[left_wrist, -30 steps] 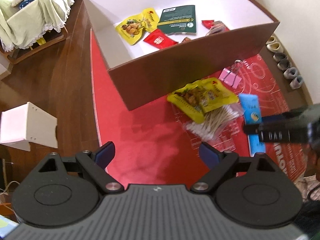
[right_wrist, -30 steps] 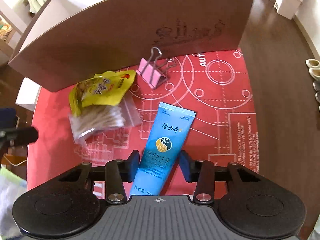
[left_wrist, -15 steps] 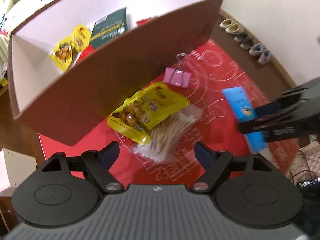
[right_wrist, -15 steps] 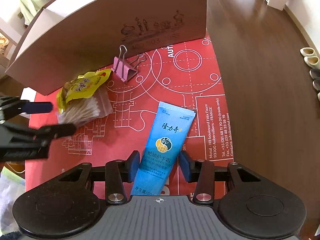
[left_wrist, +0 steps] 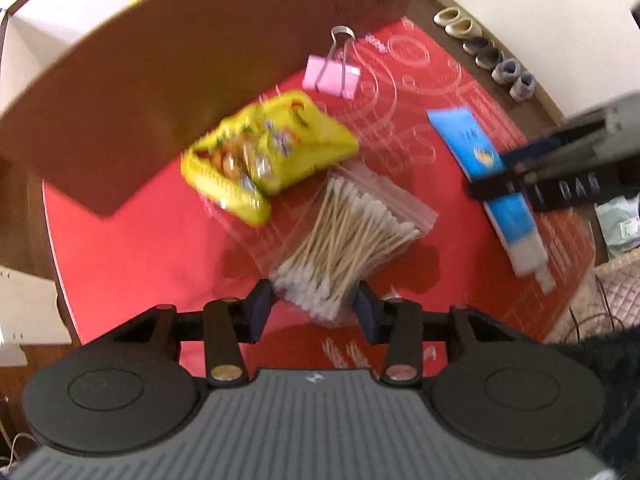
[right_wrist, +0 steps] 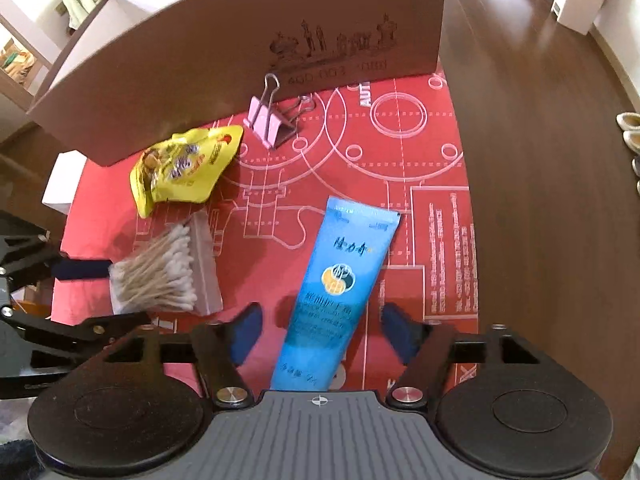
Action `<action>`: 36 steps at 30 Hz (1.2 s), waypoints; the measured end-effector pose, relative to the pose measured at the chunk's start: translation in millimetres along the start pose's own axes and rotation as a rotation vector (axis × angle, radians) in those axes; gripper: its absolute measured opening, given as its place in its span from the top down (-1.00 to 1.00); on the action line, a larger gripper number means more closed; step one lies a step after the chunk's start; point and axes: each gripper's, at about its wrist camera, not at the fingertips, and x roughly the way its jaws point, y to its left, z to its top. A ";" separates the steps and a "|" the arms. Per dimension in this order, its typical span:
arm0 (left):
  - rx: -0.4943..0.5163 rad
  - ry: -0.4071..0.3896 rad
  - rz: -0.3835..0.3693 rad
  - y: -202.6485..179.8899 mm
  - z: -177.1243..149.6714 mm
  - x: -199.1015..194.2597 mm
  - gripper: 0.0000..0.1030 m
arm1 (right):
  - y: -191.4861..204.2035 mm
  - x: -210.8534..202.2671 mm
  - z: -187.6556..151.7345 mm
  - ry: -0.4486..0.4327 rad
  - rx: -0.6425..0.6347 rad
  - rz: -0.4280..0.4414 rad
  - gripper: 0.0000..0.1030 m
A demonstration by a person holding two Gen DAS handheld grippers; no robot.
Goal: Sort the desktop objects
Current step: 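Grasp the clear cotton swab bag with left tool while right tool lifts the blue tube, then carry the swab bag over the box with left tool while right tool carries the blue tube in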
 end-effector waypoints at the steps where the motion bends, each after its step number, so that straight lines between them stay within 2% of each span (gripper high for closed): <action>1: 0.002 0.000 0.006 -0.7 -2.0 -1.5 -0.03 | 0.8 -0.3 -1.0 0.000 -0.011 0.000 -0.36; 4: 0.011 -0.024 0.027 -1.3 -1.8 -5.9 -0.22 | 3.3 -1.2 -3.9 0.000 -0.045 -0.002 -0.36; 7: 0.032 -0.036 0.044 -2.8 4.4 -4.6 -0.24 | 5.8 -2.1 -6.9 0.000 -0.080 -0.003 -0.35; 8: 0.040 -0.032 0.048 -4.0 6.0 -1.4 -0.23 | 6.6 -2.4 -7.9 0.000 -0.091 -0.004 -0.25; 9: 0.048 -0.022 0.053 -5.6 6.9 2.5 -0.25 | 7.4 -2.7 -8.9 0.001 -0.102 -0.004 0.15; 10: 0.053 -0.022 0.048 -6.9 6.9 4.0 -0.19 | 8.2 -2.9 -9.8 0.001 -0.114 -0.005 0.22; 11: 0.056 -0.031 0.036 -8.0 6.5 3.3 -0.15 | 9.1 -3.2 -10.8 0.001 -0.125 -0.005 0.37; 13: 0.065 -0.034 0.024 -10.5 5.7 1.9 0.16 | 10.7 -3.7 -12.9 0.002 -0.146 -0.005 0.40; 18: 0.041 -0.015 -0.002 -11.8 1.6 -0.4 0.42 | 4.6 -5.6 -17.5 0.032 -0.102 0.055 0.44; 21: -0.018 -0.007 -0.022 -6.6 -5.0 -6.6 0.45 | -6.5 -13.1 -19.1 0.042 -0.022 0.106 0.44; 26: -0.081 -0.052 -0.018 1.5 -11.1 -34.4 0.45 | -13.0 -32.7 -13.4 0.013 0.032 0.157 0.44; 36: -0.089 -0.173 0.049 3.4 6.9 -92.4 0.45 | 1.1 -77.9 15.2 -0.098 0.019 0.238 0.44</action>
